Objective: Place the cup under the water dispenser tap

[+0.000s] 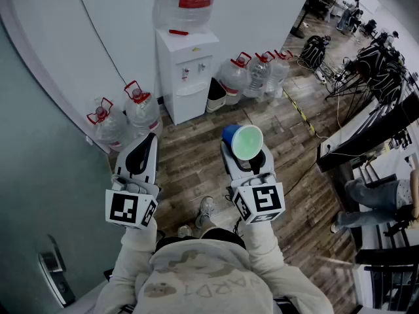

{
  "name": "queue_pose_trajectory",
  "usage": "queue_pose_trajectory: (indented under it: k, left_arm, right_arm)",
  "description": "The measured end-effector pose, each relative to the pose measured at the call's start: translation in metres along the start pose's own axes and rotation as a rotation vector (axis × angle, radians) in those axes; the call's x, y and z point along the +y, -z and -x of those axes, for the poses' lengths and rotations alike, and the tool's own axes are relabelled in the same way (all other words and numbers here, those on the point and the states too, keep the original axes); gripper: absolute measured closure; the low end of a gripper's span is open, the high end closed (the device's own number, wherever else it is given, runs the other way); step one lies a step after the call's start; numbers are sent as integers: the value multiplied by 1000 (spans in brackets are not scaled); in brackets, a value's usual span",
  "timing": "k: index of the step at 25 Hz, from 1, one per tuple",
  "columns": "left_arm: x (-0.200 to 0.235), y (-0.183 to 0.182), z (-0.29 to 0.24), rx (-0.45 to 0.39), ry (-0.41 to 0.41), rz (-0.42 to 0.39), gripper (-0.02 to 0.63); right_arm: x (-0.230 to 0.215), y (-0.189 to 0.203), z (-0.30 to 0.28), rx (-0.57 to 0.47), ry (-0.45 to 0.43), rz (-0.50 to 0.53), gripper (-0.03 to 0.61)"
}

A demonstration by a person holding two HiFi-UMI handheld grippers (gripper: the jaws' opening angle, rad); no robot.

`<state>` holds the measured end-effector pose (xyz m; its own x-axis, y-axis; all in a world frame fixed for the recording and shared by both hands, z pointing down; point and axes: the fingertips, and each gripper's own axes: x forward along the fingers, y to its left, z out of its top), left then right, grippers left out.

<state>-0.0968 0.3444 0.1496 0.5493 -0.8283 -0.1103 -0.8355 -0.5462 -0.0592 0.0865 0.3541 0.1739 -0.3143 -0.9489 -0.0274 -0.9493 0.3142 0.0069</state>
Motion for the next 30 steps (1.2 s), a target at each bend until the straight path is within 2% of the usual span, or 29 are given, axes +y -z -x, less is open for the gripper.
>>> queue_pose_trajectory:
  k: [14, 30]
  left_arm:
    - [6, 12, -33, 10, -2, 15, 607]
    - [30, 21, -142, -16, -47, 18, 609]
  right_arm:
    - [-21, 8, -29, 3, -11, -20, 321]
    - [-81, 13, -129, 8, -103, 6, 319]
